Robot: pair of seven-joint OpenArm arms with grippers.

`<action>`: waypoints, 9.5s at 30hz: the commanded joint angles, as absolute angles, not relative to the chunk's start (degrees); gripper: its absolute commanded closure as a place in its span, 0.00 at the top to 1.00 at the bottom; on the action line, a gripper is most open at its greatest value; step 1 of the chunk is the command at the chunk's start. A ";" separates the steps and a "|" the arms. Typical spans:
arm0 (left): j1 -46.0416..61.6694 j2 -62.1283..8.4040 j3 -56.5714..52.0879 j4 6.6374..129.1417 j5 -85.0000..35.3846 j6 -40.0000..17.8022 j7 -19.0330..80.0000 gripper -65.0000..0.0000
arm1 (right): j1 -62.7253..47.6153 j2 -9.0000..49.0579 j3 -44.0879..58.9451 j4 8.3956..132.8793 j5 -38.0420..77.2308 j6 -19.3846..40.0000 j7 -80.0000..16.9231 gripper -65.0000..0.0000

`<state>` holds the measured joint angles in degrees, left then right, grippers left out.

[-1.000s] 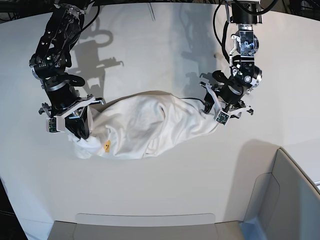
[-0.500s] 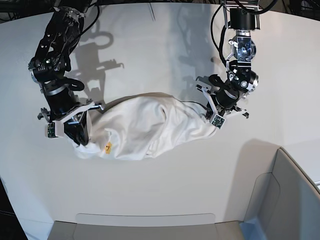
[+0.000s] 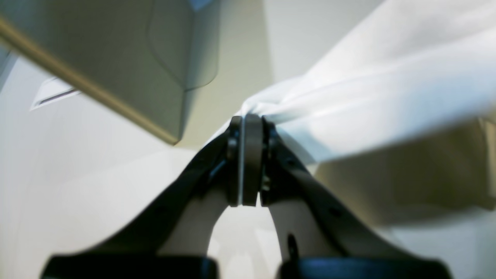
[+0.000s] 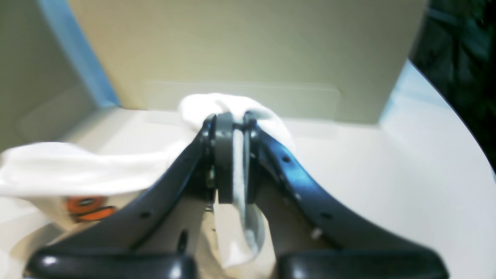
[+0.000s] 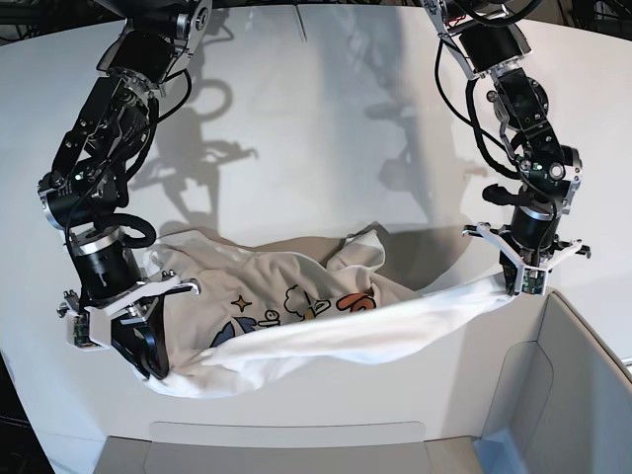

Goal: Layout the t-shirt on the table in an organized manner, then fold the t-shirt properly
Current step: 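Swing the held shirt and lay it back onto the table, then release the shirt and regrasp its edge with the right gripper, then grasp the shirt edge near the left gripper with the left gripper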

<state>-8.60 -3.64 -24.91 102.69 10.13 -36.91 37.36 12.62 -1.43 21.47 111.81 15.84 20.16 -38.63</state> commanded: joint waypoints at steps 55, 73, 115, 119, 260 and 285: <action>-46.99 -9.45 -23.08 43.38 10.24 -14.90 20.79 0.33 | 51.82 10.59 1.63 33.36 16.48 11.82 -11.74 0.18; -19.21 -9.19 -13.67 82.95 9.80 -14.90 20.79 0.45 | 28.09 10.86 4.62 65.63 16.92 11.47 -12.44 0.39; 3.03 -9.27 -10.59 100.88 10.15 -31.08 31.96 0.45 | 9.19 1.98 35.47 87.60 33.19 11.74 -62.02 0.39; 3.03 -9.27 -10.51 100.88 10.15 -31.08 31.96 0.45 | 10.33 1.27 35.74 83.21 33.19 11.74 -61.41 0.39; -28.62 0.04 -55.08 88.40 -3.56 -40.00 74.07 0.56 | 1.98 1.45 16.04 108.09 29.93 11.38 -45.76 0.00; -28.53 -1.01 -55.52 74.33 -4.00 -40.00 66.95 0.49 | 1.89 2.51 15.96 108.09 29.93 11.38 -45.76 0.00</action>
<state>-27.16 -0.34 -55.99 73.65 -3.09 -39.92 67.79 0.93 2.33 15.90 107.18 28.95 11.09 -47.31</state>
